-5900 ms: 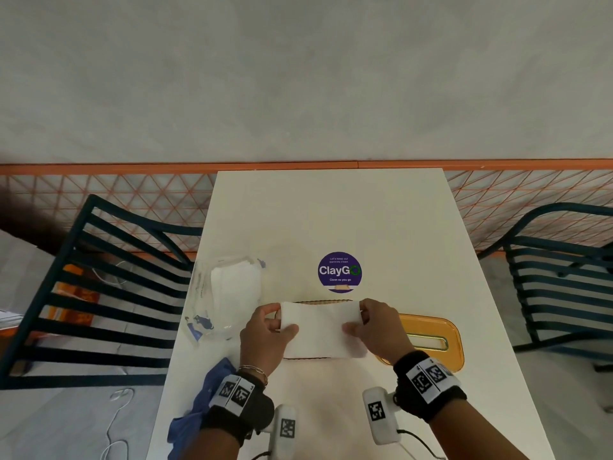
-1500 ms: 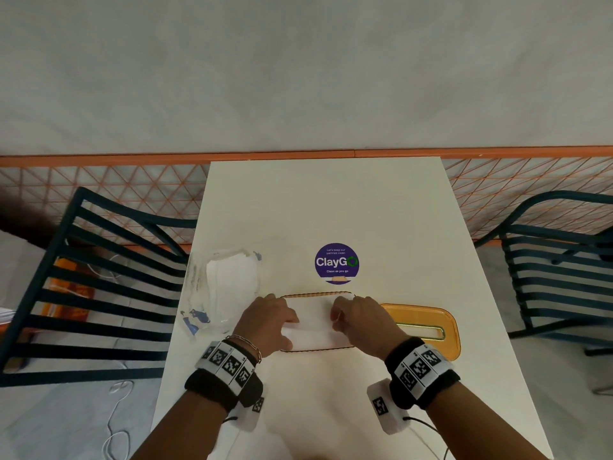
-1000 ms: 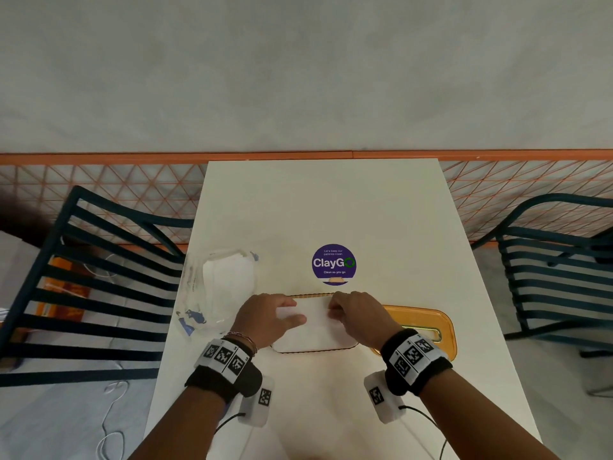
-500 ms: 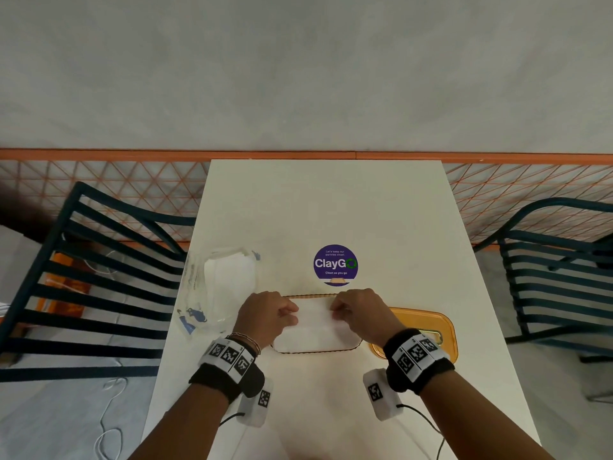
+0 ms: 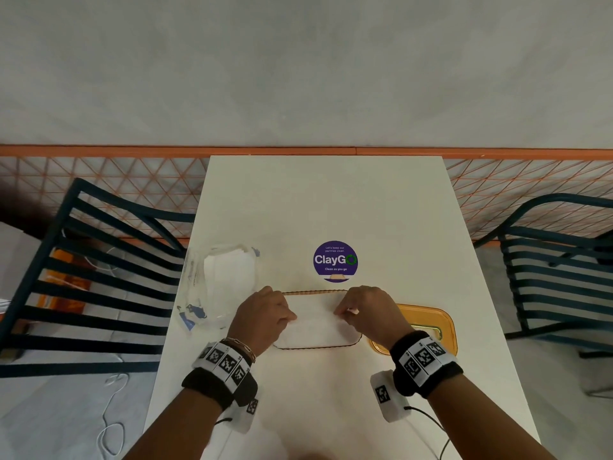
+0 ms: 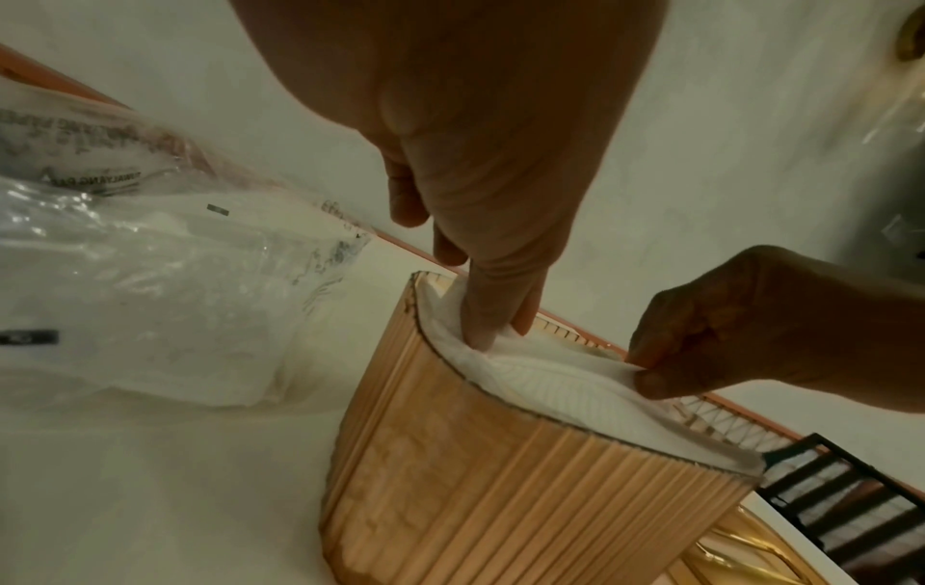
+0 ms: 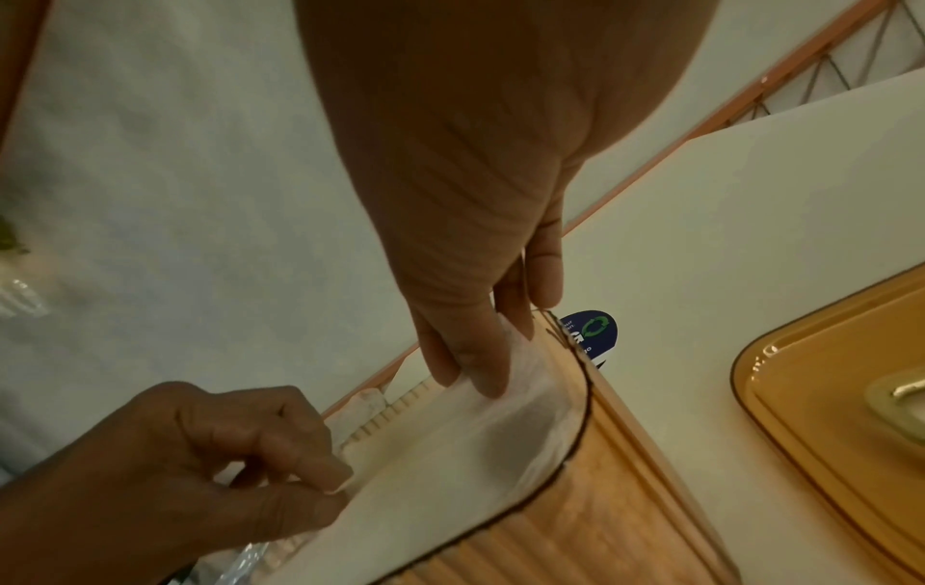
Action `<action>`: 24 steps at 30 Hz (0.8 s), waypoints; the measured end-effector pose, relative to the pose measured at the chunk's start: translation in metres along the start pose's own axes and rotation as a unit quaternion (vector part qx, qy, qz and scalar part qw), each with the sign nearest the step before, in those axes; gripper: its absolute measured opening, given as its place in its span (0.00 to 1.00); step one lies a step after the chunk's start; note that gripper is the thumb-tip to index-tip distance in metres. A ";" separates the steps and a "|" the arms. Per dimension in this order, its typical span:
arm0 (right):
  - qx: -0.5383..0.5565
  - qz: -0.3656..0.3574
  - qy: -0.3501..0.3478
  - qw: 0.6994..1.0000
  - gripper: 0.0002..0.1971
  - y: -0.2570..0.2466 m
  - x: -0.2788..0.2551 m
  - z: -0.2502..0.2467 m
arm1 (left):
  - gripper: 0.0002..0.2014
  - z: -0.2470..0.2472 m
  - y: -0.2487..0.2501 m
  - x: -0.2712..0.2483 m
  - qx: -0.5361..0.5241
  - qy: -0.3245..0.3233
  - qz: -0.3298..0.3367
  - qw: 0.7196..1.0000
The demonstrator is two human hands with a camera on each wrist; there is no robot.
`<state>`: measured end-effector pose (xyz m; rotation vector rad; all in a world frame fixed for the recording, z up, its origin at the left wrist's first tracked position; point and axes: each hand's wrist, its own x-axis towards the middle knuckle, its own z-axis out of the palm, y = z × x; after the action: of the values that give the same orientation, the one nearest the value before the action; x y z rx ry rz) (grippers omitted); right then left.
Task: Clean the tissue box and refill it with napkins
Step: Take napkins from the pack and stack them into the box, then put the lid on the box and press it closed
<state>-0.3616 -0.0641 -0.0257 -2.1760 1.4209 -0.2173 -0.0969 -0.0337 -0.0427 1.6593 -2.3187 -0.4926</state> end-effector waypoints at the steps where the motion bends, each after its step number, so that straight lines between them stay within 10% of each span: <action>1: -0.014 -0.015 0.002 1.000 0.08 -0.001 -0.001 0.000 | 0.12 0.001 0.000 -0.001 0.011 -0.002 0.012 1.000; 8: -0.043 -0.045 0.015 0.998 0.08 -0.001 -0.006 0.004 | 0.15 0.005 0.017 -0.012 0.102 -0.021 0.015 0.994; 15: -0.056 -0.069 0.038 0.995 0.09 -0.003 -0.008 0.007 | 0.42 0.036 0.067 -0.032 0.183 -0.084 -0.003 0.980; 24: -0.082 -0.079 0.001 0.993 0.09 -0.002 -0.009 0.004 | 0.35 0.057 0.080 -0.033 0.124 -0.084 -0.040 0.988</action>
<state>-0.3621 -0.0536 -0.0271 -2.4256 1.3085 -0.1639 -0.1780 0.0283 -0.0622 1.8964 -2.5295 -0.3868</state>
